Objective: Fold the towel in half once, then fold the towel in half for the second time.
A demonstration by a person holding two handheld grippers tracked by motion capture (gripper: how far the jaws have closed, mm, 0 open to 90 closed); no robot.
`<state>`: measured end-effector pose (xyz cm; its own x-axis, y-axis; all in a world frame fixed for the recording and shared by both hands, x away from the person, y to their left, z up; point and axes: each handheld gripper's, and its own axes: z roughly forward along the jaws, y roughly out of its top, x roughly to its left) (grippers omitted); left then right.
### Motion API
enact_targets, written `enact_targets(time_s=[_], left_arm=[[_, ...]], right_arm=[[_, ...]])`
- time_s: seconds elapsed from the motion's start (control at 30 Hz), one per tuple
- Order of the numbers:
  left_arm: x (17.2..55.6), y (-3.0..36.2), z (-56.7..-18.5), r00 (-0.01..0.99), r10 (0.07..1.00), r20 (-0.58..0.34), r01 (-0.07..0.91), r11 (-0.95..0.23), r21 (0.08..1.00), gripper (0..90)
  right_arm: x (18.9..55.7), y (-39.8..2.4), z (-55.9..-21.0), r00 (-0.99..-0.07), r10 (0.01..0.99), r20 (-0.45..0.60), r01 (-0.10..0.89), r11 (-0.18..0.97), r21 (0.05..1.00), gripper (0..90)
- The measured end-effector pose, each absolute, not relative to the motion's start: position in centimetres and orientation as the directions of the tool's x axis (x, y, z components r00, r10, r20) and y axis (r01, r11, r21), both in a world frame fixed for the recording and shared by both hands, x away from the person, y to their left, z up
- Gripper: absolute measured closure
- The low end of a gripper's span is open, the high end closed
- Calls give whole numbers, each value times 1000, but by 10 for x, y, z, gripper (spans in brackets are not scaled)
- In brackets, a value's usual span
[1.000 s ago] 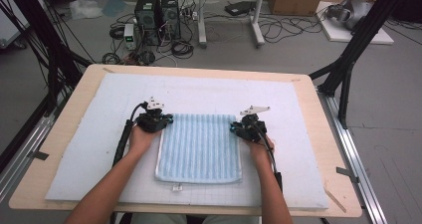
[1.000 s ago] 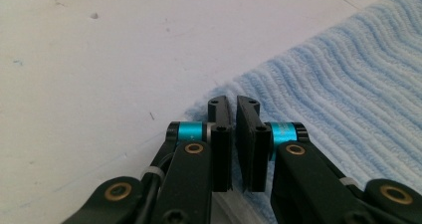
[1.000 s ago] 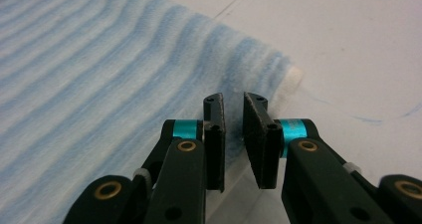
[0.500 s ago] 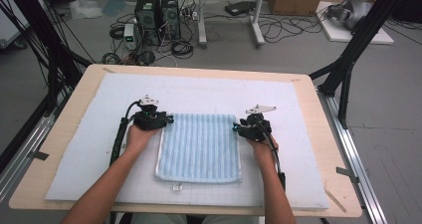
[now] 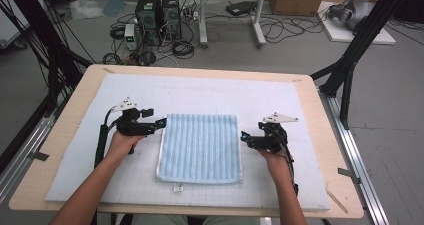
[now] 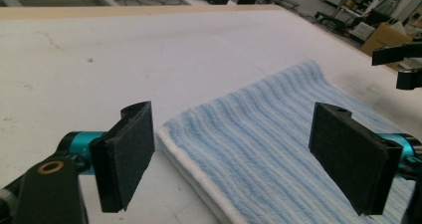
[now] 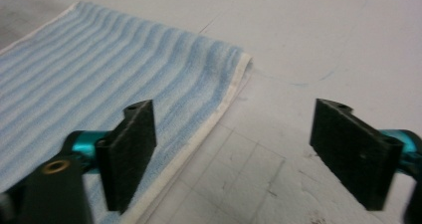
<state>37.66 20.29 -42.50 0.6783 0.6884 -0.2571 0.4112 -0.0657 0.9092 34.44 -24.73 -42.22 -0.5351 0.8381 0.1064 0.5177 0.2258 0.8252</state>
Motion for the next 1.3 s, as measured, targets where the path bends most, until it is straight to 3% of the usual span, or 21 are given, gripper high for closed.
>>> enact_targets(time_s=[0.23,0.6,1.3], left_arm=[[363,206,-428,721,660,-211,359,-95,929,195],[360,201,-432,737,650,-185,347,-130,929,208],[361,206,-431,717,669,-193,355,-113,928,219]], right_arm=[[327,-250,-421,-573,816,73,450,239,861,122],[319,-266,-420,-541,836,94,439,185,879,115],[320,-265,-422,-538,839,83,455,206,866,116]])
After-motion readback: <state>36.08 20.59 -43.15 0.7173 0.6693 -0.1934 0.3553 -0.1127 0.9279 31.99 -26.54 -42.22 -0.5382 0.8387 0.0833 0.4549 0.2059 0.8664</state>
